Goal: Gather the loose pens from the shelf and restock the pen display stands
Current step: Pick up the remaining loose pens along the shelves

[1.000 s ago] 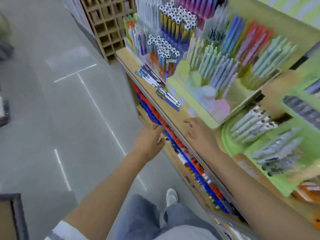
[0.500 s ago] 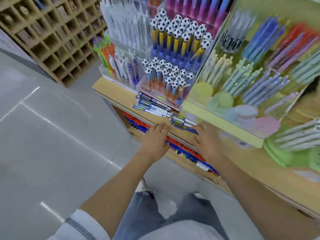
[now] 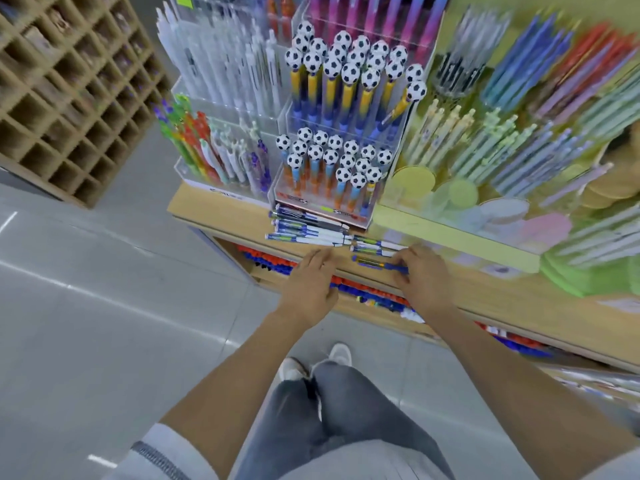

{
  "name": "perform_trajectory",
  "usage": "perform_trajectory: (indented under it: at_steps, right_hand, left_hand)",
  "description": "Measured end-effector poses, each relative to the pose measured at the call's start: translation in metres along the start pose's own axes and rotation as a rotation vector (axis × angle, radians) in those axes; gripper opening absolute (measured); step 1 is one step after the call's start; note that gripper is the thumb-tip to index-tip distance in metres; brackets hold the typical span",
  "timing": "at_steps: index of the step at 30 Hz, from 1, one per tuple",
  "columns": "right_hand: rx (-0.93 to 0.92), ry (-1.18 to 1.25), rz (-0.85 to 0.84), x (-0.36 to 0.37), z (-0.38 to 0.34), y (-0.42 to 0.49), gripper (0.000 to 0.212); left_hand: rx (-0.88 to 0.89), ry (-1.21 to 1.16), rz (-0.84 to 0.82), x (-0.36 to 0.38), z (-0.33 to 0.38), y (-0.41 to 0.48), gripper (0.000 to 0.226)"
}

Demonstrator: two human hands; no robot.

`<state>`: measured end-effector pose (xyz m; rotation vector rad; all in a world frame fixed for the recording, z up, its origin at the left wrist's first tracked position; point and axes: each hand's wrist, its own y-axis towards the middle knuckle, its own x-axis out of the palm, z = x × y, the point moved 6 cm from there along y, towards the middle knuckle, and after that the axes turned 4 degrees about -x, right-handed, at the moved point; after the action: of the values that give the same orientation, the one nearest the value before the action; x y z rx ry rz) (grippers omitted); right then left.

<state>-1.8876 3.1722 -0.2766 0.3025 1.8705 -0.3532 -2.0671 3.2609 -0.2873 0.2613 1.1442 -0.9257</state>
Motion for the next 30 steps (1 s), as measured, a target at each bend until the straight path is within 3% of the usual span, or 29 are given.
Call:
perform_trajectory:
  at_steps: [6,11,14,19,24,30]
  right_hand:
    - [-0.024,0.340,0.006,-0.001,0.008,0.000,0.012]
    - [-0.053,0.589,-0.105,-0.002,-0.004,0.004,0.011]
    - [-0.089,0.605,-0.157,0.000,-0.011,0.010,0.012]
    - [-0.183,0.262,0.059,-0.008,0.004,0.007,0.026]
    - [-0.159,0.072,0.082,0.002,0.000,0.008,0.051]
    - [0.046,-0.066,0.133,0.006,0.008,0.002,0.031]
  left_hand:
    - [-0.113,-0.203,0.170,-0.007,-0.004,0.007,0.036]
    - [-0.343,-0.800,0.010,0.005,0.019,0.020,0.025]
    - [-0.460,-1.021,0.054,0.009,0.027,0.026,0.021]
    - [-0.617,-1.088,0.042,0.018,0.014,0.024,0.024]
    - [-0.600,-1.022,0.023,0.009,0.002,0.022,0.020]
    - [-0.523,-0.985,-0.045,0.003,-0.009,0.027,0.017]
